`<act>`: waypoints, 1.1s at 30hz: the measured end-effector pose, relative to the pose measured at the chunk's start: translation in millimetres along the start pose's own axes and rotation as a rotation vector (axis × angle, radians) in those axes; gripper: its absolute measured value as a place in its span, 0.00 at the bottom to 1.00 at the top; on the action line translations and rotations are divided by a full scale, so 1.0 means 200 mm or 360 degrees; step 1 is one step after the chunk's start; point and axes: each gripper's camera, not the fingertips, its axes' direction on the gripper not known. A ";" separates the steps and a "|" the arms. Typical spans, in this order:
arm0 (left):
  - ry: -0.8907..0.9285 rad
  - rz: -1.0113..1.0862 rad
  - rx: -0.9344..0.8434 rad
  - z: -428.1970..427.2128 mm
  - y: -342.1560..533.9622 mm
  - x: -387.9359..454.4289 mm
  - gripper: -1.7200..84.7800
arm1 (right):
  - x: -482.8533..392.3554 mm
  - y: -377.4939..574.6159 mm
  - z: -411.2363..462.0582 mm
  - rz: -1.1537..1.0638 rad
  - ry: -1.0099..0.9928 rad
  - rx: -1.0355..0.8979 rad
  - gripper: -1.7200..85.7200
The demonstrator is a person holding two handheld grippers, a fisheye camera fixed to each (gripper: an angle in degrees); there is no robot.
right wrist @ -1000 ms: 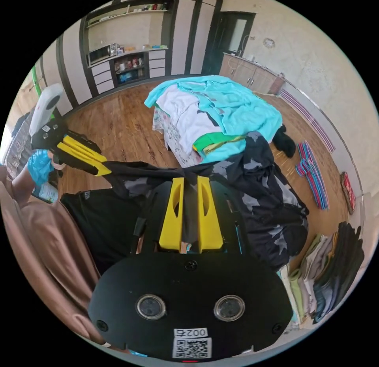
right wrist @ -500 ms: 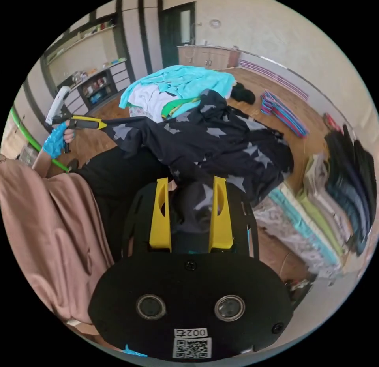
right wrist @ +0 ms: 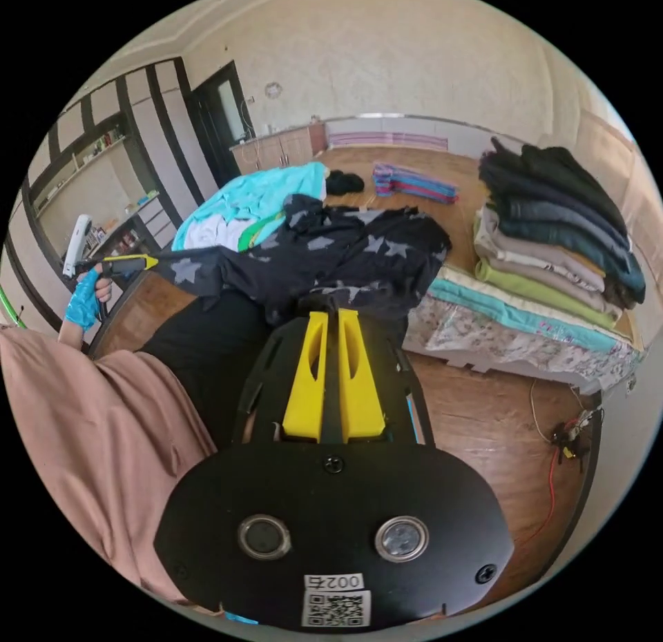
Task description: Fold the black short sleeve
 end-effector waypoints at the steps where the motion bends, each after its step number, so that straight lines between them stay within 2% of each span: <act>1: -0.0031 0.0003 0.0026 -0.03 -0.02 0.00 0.01 | 0.02 -0.01 -0.04 0.0011 0.0007 0.0044 0.03; 3: -0.0091 -0.0003 0.0033 -0.05 -0.06 -0.01 0.01 | 0.11 -0.05 -0.19 0.0032 0.0077 0.0206 0.02; 6: -0.0185 -0.0040 0.0001 -0.02 -0.14 -0.06 0.01 | 0.21 -0.12 -0.30 0.0043 0.0167 0.0280 0.02; 15: -0.0167 -0.0214 -0.0291 0.34 -0.22 -0.14 0.01 | 0.22 -0.20 -0.33 -0.0105 0.0117 0.0197 0.02; 20: -0.0117 -0.0183 -0.0250 0.37 -0.27 -0.03 0.02 | 0.19 -0.24 -0.37 -0.0197 0.0086 0.0156 0.02; 26: 0.0084 0.0179 -0.0069 0.36 -0.47 0.29 0.03 | 0.20 -0.28 -0.44 -0.0224 0.0083 0.0137 0.02; 31: 0.0323 0.0765 -0.0125 0.60 -0.65 0.70 0.07 | 0.20 -0.27 -0.45 -0.0259 0.0115 0.0146 0.02; 33: 0.0365 0.0887 -0.0161 0.70 -0.70 0.81 0.09 | 0.22 -0.27 -0.44 -0.0266 0.0134 0.0156 0.02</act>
